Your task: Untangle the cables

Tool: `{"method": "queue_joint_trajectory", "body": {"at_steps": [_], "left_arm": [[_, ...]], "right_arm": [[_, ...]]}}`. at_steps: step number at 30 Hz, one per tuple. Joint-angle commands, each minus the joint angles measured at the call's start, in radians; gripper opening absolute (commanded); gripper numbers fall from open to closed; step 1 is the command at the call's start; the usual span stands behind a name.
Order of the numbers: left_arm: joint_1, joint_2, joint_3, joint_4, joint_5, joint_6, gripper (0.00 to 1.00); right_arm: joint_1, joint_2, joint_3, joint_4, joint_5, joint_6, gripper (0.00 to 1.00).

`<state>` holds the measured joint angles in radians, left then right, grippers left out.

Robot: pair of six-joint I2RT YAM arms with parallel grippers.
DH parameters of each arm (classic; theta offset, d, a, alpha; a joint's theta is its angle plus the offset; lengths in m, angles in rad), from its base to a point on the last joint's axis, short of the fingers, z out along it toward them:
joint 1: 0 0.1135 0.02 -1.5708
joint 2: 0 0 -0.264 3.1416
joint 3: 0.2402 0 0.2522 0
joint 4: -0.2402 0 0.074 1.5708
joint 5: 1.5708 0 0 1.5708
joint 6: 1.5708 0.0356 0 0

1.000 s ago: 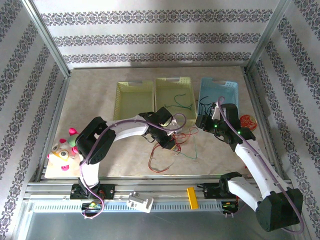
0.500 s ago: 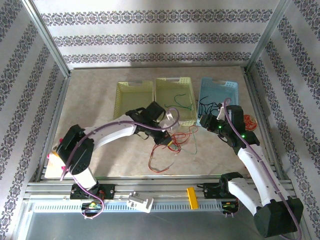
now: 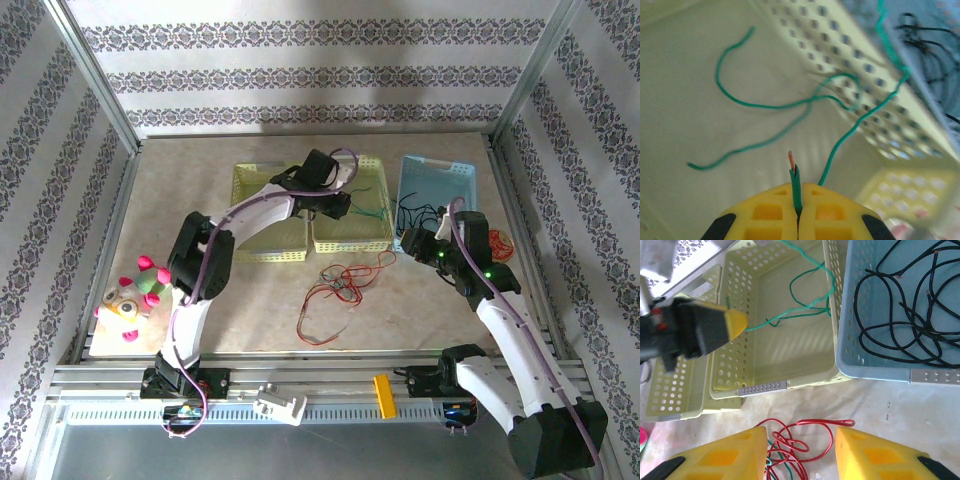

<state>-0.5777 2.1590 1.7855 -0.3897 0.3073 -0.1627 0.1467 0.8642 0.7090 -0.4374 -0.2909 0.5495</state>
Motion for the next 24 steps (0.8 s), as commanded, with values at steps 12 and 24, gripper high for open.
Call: {"method": "queue_joint_trajectory", "body": {"at_steps": [12, 24], "left_arm": [[-0.013, -0.399, -0.402, 0.240, -0.189, -0.057, 0.77], [-0.057, -0.635, -0.764, 0.045, -0.218, -0.139, 0.74]], "right_arm": [[0.243, 0.187, 0.023, -0.022, -0.085, -0.104, 0.41], [0.394, 0.513, 0.168, -0.012, -0.171, -0.192, 0.40]]}}
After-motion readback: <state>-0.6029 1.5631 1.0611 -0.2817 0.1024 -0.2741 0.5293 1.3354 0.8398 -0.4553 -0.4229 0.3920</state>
